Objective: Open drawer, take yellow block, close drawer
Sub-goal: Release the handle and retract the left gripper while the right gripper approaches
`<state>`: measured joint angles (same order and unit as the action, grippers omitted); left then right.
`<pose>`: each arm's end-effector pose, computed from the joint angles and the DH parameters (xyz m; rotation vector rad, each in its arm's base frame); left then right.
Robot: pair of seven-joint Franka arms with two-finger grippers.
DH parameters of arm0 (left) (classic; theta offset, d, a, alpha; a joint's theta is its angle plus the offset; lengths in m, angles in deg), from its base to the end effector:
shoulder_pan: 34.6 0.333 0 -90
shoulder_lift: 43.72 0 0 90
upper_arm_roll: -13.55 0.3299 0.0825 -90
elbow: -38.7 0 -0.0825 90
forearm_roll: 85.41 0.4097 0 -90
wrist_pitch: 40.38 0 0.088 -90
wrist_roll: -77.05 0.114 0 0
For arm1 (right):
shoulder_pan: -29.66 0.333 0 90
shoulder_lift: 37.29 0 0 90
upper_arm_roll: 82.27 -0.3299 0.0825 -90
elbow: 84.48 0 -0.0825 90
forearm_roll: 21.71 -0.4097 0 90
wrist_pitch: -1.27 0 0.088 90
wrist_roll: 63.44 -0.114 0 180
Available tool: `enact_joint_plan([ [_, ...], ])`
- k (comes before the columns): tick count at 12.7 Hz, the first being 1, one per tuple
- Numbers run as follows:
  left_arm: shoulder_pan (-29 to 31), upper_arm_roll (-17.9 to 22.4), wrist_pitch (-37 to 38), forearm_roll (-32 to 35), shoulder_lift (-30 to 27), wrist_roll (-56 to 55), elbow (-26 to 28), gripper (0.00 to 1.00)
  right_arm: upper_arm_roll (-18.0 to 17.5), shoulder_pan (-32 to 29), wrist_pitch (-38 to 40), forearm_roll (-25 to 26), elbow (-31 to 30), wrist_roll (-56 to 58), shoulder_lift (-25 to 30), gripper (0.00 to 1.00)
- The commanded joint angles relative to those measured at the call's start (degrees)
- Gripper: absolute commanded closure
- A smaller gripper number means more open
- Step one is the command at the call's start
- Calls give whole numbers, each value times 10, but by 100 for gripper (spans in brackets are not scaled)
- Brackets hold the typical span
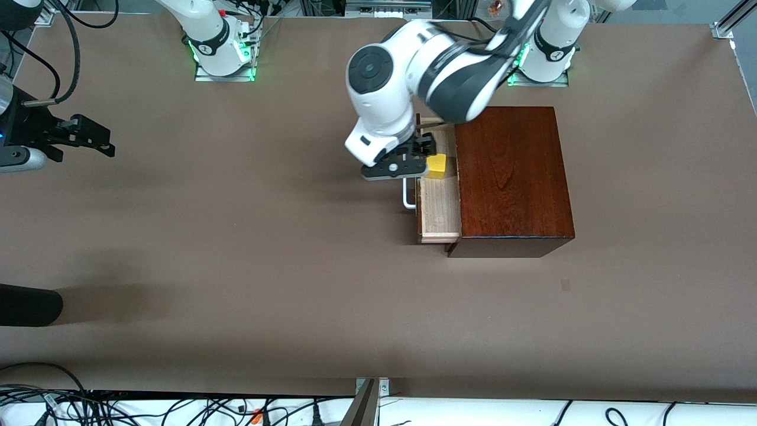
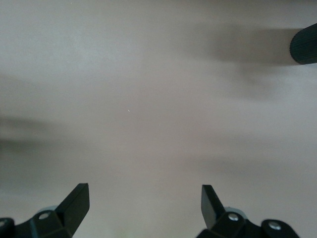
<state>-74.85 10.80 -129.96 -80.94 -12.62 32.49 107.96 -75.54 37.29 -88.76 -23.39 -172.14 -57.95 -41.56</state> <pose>0.5410 -0.4814 0.4524 -2.9701 -0.0372 0.1477 0.6029 0.0154 0.6080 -3.1145 -0.1734 0.0496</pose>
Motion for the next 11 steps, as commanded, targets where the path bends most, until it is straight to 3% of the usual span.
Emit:
enact_joint_plan([
  [1,79,-3,70,-7,-71,95,7,0,-6,-1,-23,-45,8,2,-4,0],
  [4,168,-5,103,-14,-113,198,6,0,-8,1,-23,-117,11,3,-5,0],
  [8,265,-5,138,-19,-149,330,10,0,-61,10,-23,-115,11,5,-6,0],
  [11,355,-6,127,-78,-209,399,86,0,-109,47,-22,-115,10,2,-11,0],
])
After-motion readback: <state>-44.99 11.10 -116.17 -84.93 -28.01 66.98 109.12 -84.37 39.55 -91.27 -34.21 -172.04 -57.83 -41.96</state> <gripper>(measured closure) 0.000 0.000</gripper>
